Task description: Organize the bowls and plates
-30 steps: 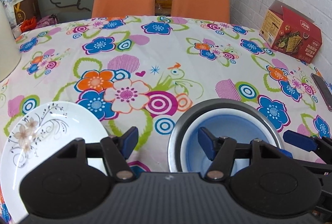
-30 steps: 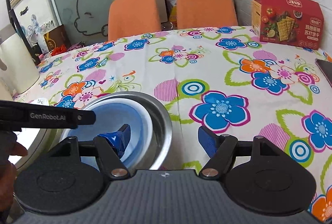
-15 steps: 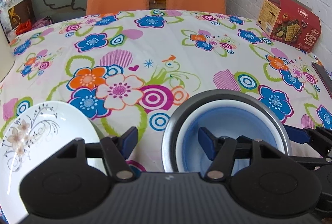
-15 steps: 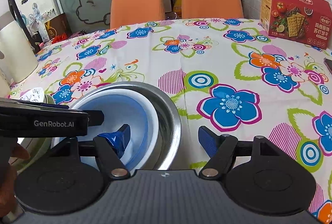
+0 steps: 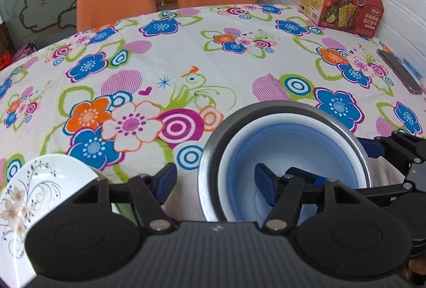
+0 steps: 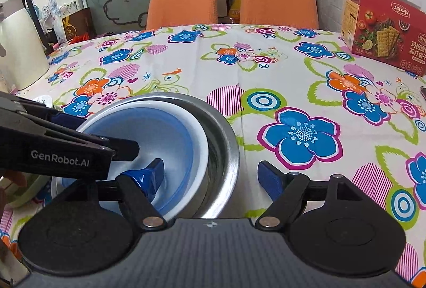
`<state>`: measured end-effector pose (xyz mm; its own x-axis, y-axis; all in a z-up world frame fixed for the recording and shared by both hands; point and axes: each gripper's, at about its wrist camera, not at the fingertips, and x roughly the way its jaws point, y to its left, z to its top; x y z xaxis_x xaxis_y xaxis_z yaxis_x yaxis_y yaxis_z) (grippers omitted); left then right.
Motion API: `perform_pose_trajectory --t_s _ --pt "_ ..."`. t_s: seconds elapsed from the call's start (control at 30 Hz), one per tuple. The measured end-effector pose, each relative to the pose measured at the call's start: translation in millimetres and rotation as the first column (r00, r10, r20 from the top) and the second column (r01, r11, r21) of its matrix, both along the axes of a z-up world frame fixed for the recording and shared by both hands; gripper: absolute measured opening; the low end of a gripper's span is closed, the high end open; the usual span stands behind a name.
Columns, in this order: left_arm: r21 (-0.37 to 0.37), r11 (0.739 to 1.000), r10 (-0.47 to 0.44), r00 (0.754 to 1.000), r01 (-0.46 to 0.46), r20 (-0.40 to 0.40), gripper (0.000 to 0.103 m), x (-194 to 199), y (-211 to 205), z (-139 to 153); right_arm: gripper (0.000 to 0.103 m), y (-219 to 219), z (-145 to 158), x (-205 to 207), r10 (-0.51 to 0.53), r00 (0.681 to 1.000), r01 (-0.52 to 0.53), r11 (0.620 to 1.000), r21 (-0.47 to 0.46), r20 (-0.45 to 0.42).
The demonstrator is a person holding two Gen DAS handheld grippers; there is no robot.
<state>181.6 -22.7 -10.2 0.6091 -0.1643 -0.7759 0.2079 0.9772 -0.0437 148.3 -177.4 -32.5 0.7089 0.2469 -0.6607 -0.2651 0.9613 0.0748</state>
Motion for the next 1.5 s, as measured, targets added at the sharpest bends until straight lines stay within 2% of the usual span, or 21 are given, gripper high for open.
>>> perform_pose_trajectory --t_s 0.2,0.43,0.53,0.6,0.67,0.73,0.77,1.0,1.1,1.17,1.33,1.5 --pt "-0.001 0.999 -0.048 0.999 0.048 -0.020 0.065 4.1 2.9 0.2 0.066 4.5 6.2 1.3 -0.024 0.998 0.023 1.000 -0.015 -0.065" --pt "-0.002 0.998 -0.065 0.997 0.065 -0.041 0.065 5.2 3.8 0.1 0.065 8.2 4.6 2.1 0.029 0.998 -0.030 0.999 -0.014 -0.059" --pt "-0.003 0.998 -0.063 0.998 0.063 -0.026 0.059 3.0 4.1 -0.2 0.065 8.1 2.6 0.8 0.044 0.999 -0.044 0.999 0.001 -0.028" --pt "-0.009 0.998 -0.057 0.998 0.057 -0.026 0.049 1.5 4.3 1.4 0.065 8.5 2.7 0.4 0.041 0.999 -0.041 0.999 0.005 -0.024" --pt "-0.012 0.999 -0.040 0.999 0.039 -0.023 0.045 -0.4 3.0 2.7 0.066 11.5 2.6 0.0 0.023 0.999 -0.023 1.000 0.012 -0.024" --pt "-0.010 0.999 -0.033 0.999 0.033 -0.015 0.035 -3.6 0.2 4.5 0.065 18.3 3.6 -2.0 -0.010 1.000 0.010 1.000 0.004 -0.027" --pt "-0.034 0.998 -0.045 0.998 0.044 -0.032 0.022 -4.1 -0.5 4.8 0.062 19.8 4.0 -3.0 -0.009 1.000 0.009 1.000 0.007 -0.027" --pt "-0.112 0.994 0.002 0.995 -0.013 -0.097 0.020 2.3 4.8 5.2 0.061 20.4 6.9 -1.8 -0.027 0.998 0.029 0.999 0.024 -0.054" --pt "-0.117 0.992 0.034 0.996 -0.044 -0.088 0.021 5.7 6.2 9.9 0.064 21.9 14.3 -5.4 -0.014 0.999 0.016 0.998 0.057 -0.045" --pt "-0.133 0.990 0.028 0.996 -0.039 -0.086 0.021 8.3 7.5 13.0 0.065 23.0 16.3 -6.1 -0.008 1.000 0.009 0.999 0.044 -0.026" --pt "-0.142 0.989 0.032 0.992 -0.050 -0.125 0.021 15.2 6.6 8.7 0.065 18.2 14.5 2.3 -0.016 0.999 0.019 0.998 0.067 -0.052" --pt "-0.155 0.986 0.049 0.995 -0.062 -0.087 0.021 17.3 15.1 29.9 0.066 29.1 35.0 3.4 -0.005 1.000 0.005 0.999 0.032 0.004"
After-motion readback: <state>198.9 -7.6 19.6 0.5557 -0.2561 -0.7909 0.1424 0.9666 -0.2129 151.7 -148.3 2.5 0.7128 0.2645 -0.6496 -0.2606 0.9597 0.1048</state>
